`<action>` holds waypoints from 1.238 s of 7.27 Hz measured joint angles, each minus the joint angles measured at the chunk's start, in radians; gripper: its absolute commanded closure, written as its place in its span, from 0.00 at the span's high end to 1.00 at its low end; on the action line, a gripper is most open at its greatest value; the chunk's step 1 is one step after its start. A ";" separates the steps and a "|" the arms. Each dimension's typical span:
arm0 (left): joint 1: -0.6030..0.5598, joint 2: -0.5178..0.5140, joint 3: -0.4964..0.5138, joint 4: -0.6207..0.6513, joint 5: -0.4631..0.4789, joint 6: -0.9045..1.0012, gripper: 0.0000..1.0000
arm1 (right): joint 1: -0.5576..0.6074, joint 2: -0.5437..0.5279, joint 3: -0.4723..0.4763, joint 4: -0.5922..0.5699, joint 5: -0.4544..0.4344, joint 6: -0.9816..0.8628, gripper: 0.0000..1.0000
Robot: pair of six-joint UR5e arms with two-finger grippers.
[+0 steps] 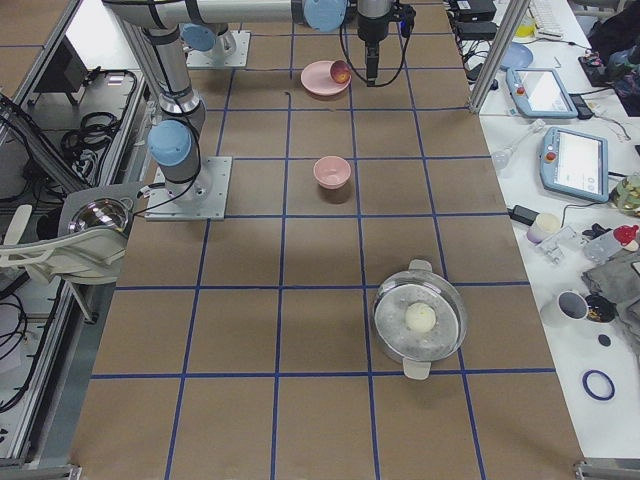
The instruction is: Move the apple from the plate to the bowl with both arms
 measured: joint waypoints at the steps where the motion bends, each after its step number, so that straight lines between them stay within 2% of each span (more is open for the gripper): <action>1: -0.001 -0.019 -0.071 0.095 0.000 -0.030 1.00 | 0.000 0.000 0.000 0.000 0.000 0.000 1.00; 3: -0.005 -0.054 -0.122 0.168 -0.002 -0.073 1.00 | 0.000 0.000 0.000 0.001 0.000 0.000 1.00; 6: -0.037 -0.137 -0.131 0.215 -0.001 -0.165 1.00 | -0.015 0.008 0.001 -0.005 -0.001 -0.021 1.00; 8: -0.052 -0.189 -0.135 0.221 -0.001 -0.221 1.00 | -0.083 0.010 0.024 -0.001 -0.006 -0.152 1.00; 9: -0.054 -0.212 -0.138 0.221 -0.001 -0.230 1.00 | -0.122 0.010 0.071 -0.018 -0.012 -0.227 1.00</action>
